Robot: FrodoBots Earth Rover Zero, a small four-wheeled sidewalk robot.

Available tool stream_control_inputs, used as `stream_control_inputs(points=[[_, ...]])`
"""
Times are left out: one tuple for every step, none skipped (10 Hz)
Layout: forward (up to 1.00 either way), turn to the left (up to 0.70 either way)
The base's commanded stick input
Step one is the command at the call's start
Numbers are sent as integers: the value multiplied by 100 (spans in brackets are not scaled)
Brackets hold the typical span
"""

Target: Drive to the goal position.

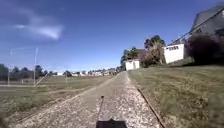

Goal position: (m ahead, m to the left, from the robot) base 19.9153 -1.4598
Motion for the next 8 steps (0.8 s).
stream_control_inputs(points=[[50,0],[50,0],[50,0],[50,0],[50,0],[50,0],[50,0],[50,0]])
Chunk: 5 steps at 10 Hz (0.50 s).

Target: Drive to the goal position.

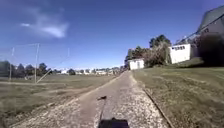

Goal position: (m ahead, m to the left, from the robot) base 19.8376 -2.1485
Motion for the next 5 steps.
stream_control_inputs(points=[[50,0],[50,0],[50,0],[50,0],[50,0]])
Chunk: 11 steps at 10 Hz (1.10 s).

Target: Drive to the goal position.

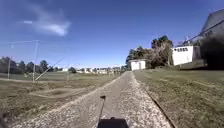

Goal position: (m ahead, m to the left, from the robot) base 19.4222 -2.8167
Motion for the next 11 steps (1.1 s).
stream_control_inputs(points=[[50,0],[50,0],[50,0],[50,0],[50,0],[50,0],[50,0],[50,0],[50,0],[50,0],[50,0]])
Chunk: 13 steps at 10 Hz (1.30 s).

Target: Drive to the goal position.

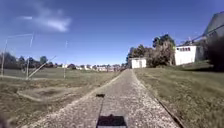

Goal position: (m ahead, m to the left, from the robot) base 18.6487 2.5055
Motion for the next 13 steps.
stream_control_inputs(points=[[50,0],[50,0],[50,-50],[50,-50],[50,-28],[50,0],[50,0],[50,0],[50,0],[50,0],[50,0],[50,0],[50,0]])
